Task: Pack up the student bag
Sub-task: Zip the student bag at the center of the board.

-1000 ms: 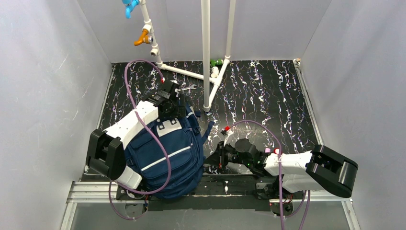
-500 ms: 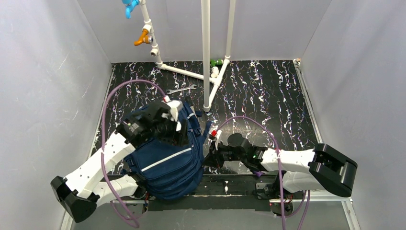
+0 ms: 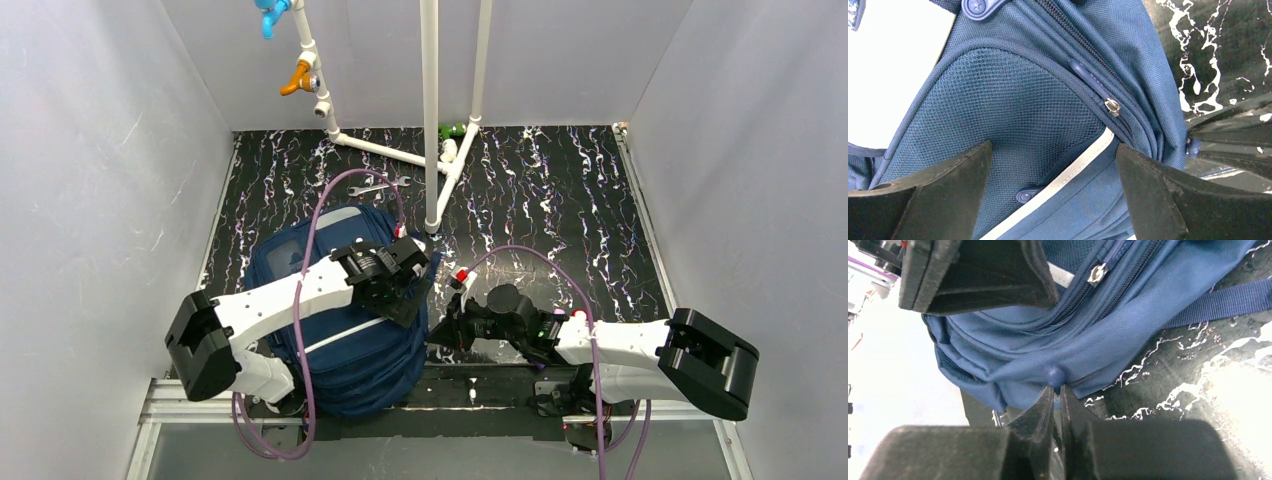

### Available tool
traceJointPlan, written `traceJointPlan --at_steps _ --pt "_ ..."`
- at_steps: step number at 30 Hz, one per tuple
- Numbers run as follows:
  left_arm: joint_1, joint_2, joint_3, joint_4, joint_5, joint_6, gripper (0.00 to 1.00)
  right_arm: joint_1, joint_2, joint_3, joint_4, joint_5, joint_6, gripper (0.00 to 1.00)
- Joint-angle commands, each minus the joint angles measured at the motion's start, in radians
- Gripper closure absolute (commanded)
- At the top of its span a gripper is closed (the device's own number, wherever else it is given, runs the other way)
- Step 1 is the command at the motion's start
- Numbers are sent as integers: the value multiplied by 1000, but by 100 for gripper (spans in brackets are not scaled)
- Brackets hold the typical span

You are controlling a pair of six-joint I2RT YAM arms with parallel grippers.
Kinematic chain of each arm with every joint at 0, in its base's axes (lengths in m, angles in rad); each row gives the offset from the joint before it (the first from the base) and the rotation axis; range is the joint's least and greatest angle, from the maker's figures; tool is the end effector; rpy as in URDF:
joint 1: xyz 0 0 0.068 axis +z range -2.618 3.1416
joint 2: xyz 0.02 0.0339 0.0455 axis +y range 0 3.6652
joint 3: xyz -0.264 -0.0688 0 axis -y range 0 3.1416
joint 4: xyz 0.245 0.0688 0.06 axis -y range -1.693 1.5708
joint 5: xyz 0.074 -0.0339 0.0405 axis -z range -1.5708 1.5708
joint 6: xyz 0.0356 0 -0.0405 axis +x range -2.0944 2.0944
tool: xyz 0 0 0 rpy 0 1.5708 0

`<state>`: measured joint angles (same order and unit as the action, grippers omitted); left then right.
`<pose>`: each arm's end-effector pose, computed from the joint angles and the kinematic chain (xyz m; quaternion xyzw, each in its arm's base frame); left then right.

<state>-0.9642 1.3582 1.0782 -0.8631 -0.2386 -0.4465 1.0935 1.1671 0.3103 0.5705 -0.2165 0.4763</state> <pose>0.1559 -0.2099 0.2627 0.2239 0.9444 -0.0481 0.2358 0.0972 0.2046 0.1797 -0.3034 0.7388 0.4821 0.3601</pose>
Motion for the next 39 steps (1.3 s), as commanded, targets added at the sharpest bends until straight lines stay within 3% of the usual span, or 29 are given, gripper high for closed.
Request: traceJointPlan --at_steps 1,3,5,6,9,12,14,15,17,19,21,23,26,30,33,39 --pt "8 62 26 31 -179 6 7 9 -13 8 -24 -15 4 96" --pt "39 105 22 41 -174 -33 17 9 -9 8 -22 -17 4 98" --pt "98 135 5 60 -172 -78 39 9 -14 0 -18 -11 4 99" --pt "131 138 -7 82 -168 -86 45 9 -19 -5 -15 -6 5 99" --pt "210 115 -36 136 -190 -92 52 9 -41 -10 -18 14 6 96" --pt "288 60 -32 179 -151 -76 53 9 -65 -24 -6 32 20 80" --pt "326 17 -39 214 -97 -44 53 10 -80 -10 -58 79 3 76" --pt "335 0 -39 217 -74 -31 53 9 -94 2 -95 115 -20 69" --pt "349 -36 -41 217 -10 4 52 8 -129 30 -184 285 -63 41" --pt "353 -80 -54 217 59 32 49 -4 -144 59 -240 412 -131 18" --pt "356 -115 -67 210 108 46 45 -35 -120 130 -300 420 -245 11" --pt "357 -144 -71 197 151 51 41 -59 -80 180 -319 282 -446 9" --pt "357 -171 -64 183 195 57 37 -99 -35 244 -348 194 -681 6" --pt "357 -188 -51 166 231 60 31 -178 35 214 -188 -17 -933 9" --pt "357 -198 -51 163 284 65 25 -295 153 244 -96 -252 -917 15" --pt "356 -204 -49 150 339 63 20 -303 329 313 -14 -396 -892 27"
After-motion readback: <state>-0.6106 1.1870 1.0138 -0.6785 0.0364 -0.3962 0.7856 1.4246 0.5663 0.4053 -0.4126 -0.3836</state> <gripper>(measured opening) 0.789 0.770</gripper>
